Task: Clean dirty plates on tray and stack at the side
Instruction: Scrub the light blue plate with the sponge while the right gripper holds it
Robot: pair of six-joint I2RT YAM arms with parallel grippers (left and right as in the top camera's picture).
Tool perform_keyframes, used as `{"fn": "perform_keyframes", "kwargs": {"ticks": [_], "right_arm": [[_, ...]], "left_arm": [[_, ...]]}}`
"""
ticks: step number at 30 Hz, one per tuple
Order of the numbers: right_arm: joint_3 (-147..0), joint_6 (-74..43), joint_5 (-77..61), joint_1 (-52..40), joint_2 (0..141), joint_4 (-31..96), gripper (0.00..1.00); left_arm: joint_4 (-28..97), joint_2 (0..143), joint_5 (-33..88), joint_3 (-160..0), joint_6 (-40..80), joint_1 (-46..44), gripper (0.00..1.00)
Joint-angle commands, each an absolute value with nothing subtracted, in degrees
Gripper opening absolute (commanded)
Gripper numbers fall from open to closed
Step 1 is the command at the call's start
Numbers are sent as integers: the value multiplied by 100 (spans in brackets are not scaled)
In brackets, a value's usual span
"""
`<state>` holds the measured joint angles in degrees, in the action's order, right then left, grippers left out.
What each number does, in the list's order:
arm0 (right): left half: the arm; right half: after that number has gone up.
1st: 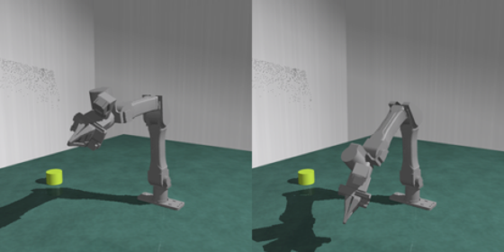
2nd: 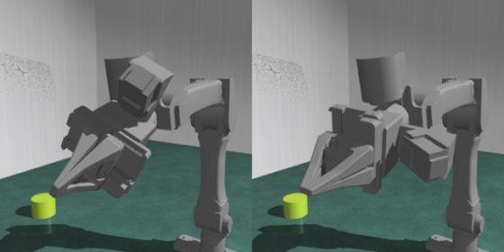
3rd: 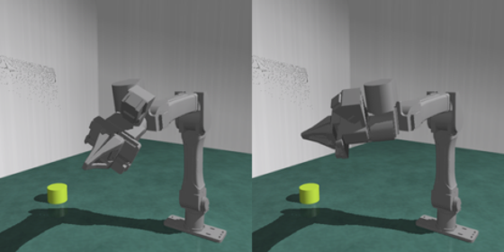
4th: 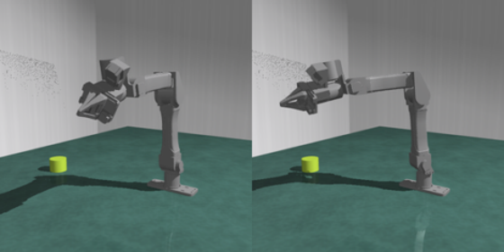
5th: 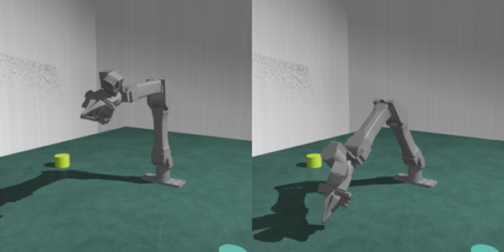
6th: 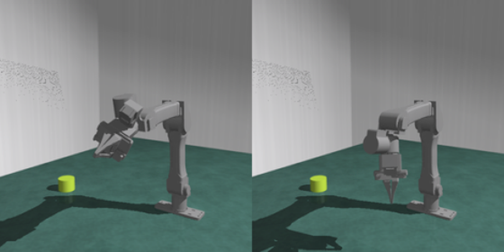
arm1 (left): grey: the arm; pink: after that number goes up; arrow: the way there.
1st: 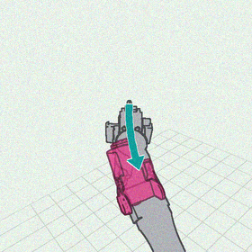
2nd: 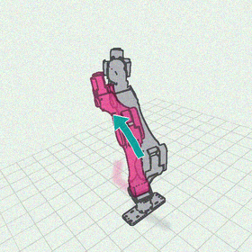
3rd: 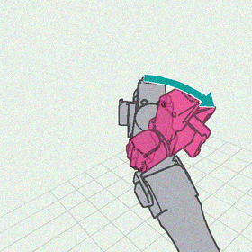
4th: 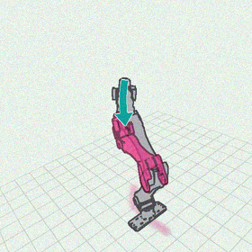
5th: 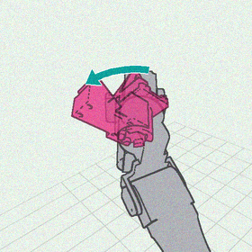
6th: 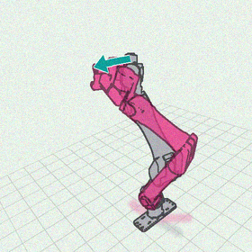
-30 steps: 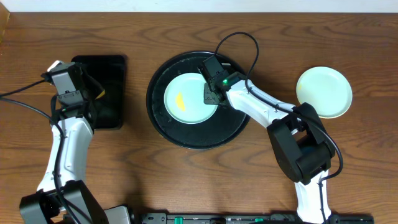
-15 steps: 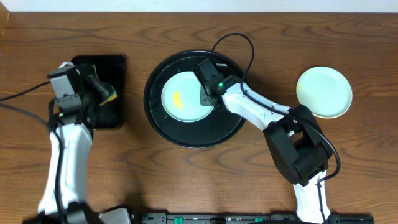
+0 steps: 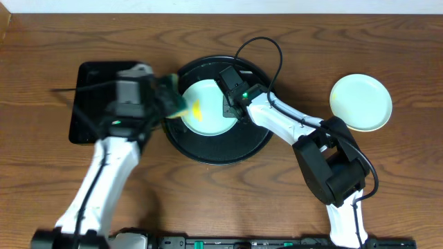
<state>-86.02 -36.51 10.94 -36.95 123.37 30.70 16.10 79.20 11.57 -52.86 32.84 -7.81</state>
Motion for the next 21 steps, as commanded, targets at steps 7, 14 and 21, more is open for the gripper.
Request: {"fn": "perform_keyframes", "kwargs": {"ticks": [7,14,21], "right_arm": [[-8418,-3682,572,-3907,12763,3122,2],[-8418,-3682,572,-3907,12763,3116,2],[-8418,-3682,572,-3907,12763,3153,1]], "left_arm": [[770,9181,895,-5273,3527,-1594,7],[-34,9843,845,-5273,3531,-1900,7],[-115,10359,392,-5275,3522,-1938,7]]}}
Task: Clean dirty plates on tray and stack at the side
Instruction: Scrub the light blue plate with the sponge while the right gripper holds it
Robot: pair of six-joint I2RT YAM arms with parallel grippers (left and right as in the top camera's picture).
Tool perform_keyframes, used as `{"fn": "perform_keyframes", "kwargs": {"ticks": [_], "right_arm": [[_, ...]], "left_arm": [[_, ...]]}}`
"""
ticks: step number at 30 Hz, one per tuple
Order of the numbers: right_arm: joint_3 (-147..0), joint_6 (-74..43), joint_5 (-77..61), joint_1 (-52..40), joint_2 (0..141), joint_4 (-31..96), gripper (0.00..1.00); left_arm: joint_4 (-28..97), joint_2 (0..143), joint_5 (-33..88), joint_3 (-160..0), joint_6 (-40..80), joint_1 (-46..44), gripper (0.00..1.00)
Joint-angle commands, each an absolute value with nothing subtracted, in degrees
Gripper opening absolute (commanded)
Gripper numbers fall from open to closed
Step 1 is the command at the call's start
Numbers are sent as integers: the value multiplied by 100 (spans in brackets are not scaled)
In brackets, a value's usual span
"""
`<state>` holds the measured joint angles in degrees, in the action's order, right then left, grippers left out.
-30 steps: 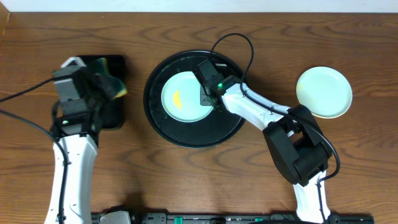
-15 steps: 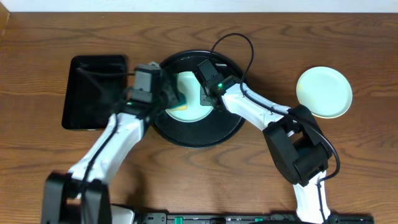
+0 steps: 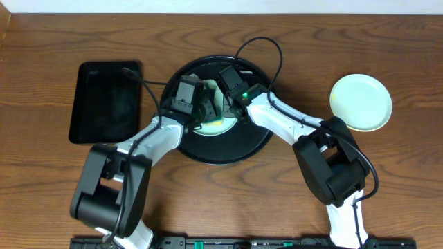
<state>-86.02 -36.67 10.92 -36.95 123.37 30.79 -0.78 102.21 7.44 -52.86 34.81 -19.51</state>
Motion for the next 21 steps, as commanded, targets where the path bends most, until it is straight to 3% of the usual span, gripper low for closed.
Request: {"fn": "perform_keyframes", "kwargs": {"ticks": [1,12,17,21], "right_arm": [[-8418,-3682,572,-3907,12763,3153,2],[-8418,-3677,574,-3909,12763,3194,1],[-8418,-3680,574,-3909,12763,3194,2],[-8418,-3680,574,-3909,12763,3190,2]], "left_arm": [[-91,10379,224,-5273,3520,-1938,7],[250,10307,-2244,-5277,2408,-1938,7],[123,9878,-2154,-5282,2425,-1968,7],[-115,9443,-1278,-5282,2547,-1997,8]]}}
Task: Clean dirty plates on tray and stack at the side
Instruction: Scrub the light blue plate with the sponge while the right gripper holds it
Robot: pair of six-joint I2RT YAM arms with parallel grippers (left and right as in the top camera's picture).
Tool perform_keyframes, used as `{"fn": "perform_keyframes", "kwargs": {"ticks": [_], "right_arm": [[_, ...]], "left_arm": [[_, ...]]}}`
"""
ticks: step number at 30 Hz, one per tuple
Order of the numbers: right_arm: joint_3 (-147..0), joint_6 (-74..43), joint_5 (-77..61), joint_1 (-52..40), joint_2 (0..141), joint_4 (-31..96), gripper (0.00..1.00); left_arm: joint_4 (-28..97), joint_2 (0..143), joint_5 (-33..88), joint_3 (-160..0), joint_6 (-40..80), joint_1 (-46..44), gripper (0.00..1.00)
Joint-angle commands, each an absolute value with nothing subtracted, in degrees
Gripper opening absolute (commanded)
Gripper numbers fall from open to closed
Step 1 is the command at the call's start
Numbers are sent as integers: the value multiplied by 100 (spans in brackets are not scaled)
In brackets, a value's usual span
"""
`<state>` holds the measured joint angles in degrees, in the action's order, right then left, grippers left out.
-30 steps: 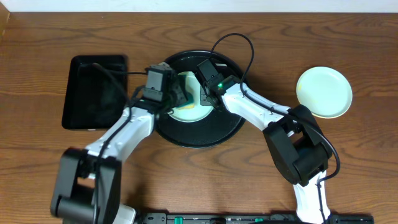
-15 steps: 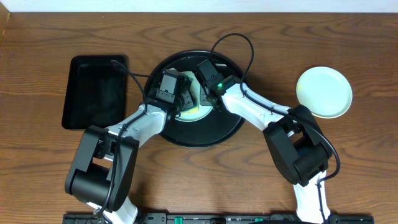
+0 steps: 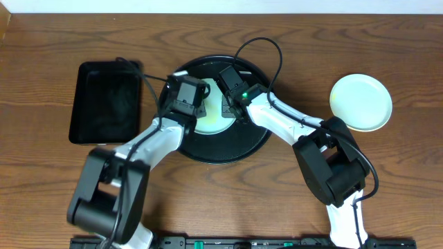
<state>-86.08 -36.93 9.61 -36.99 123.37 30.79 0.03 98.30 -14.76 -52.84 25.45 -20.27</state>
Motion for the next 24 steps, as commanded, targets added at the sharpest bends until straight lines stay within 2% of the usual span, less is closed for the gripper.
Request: {"fn": "perform_keyframes", "kwargs": {"ticks": [1,4,10,20,24], "right_arm": [[-8418,-3680,574,-3909,12763,3190,2],[-8418,-3680,574,-3909,12763,3190,2],[-8418,-3680,574,-3909,12763,3190,2],[-8418,-3675,576,-3909,12763,3190,1],[-8416,-3614,576,-3909,12763,3194,1]], "left_arm": [[-145,9378,-1133,-5282,2757,-1997,7],[-165,9362,-714,-5280,3503,-1997,7],[-187,9845,-23,-5275,4132,-2010,7],[-244,10704,502,-5275,3922,-2012,7],[51,10665,-370,-5275,3262,-2012,7]]}}
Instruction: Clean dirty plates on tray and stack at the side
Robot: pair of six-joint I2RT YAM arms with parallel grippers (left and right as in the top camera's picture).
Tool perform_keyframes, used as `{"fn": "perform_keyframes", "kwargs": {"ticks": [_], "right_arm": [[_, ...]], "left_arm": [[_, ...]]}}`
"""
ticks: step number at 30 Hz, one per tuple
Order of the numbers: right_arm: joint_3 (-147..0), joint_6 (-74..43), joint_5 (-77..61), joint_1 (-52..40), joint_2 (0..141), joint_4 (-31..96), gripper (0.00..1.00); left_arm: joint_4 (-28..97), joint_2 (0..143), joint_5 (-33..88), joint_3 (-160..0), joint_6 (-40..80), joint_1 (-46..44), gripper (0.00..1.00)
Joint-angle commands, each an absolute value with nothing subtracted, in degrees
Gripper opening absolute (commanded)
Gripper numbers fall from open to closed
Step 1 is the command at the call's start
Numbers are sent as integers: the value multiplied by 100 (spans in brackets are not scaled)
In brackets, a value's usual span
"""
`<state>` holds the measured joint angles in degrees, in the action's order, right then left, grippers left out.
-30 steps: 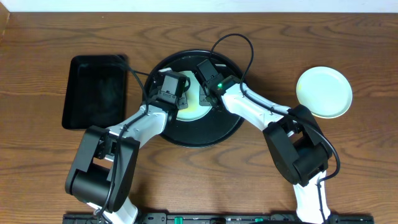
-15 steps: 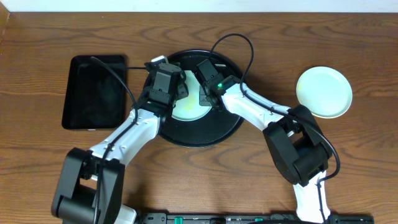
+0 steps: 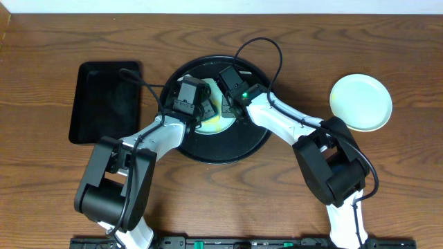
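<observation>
A pale green dirty plate point(image 3: 210, 124) with a yellow smear lies on the round black tray point(image 3: 242, 149); both arms cover most of it. My left gripper point(image 3: 201, 111) is low over the plate's middle, its fingers hidden under its own wrist. My right gripper point(image 3: 225, 105) sits at the plate's upper right rim and looks shut on it. A clean pale green plate point(image 3: 360, 102) lies alone on the table at the right.
A black rectangular tray point(image 3: 105, 102) lies on the table to the left of the round tray. The left arm's cable loops over its right edge. Bare wooden table point(image 3: 387, 187) lies in front of and around both trays.
My left gripper has shifted slightly right and towards the front over the dirty plate. The right gripper, the plate and the clean plate at the right have not moved.
At first my left gripper was at the plate's left edge with something yellow-green in it, and most of the smeared plate showed. Then it was over the plate, covering it, and it has stayed there with small shifts. My right gripper kept its place at the rim throughout.
</observation>
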<state>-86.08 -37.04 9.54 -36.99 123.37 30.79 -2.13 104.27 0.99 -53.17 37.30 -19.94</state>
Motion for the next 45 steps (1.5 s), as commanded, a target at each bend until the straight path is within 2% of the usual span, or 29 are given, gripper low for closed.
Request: {"fn": "perform_keyframes", "kwargs": {"ticks": [1,5,9,14,22,28,31,34,39,45], "right_arm": [[-8414,-3614,576,-3909,12763,3197,2],[-8399,-3614,576,-3909,12763,3194,1],[-8381,-3614,576,-3909,12763,3192,2],[-8381,-3614,576,-3909,12763,3186,2],[-8381,-3616,576,-3909,12763,3173,2],[-8381,-3616,576,-3909,12763,3170,2],[-8381,-3614,578,-3909,12763,3166,2],[-8381,-3610,620,-3905,12763,3164,2],[-8383,-3428,727,-3905,12763,3168,1],[-8396,-3050,727,-3909,12761,3083,1]], "left_arm": [[172,10637,-746,-5275,3256,-2012,7],[425,10436,-1900,-5275,2904,-2012,7],[375,10055,-2078,-5275,2749,-2012,7],[108,9730,-1385,-5275,2926,-2023,7],[-148,10134,-16,-5275,3841,-2023,8],[-161,10335,454,-5273,3793,-2023,8],[-60,10337,401,-5273,3271,-2023,7],[364,10337,-556,-5273,2753,-2023,8],[998,10315,-3028,-5275,2740,-2023,7],[722,9837,-3293,-5277,2742,-2023,7]]}}
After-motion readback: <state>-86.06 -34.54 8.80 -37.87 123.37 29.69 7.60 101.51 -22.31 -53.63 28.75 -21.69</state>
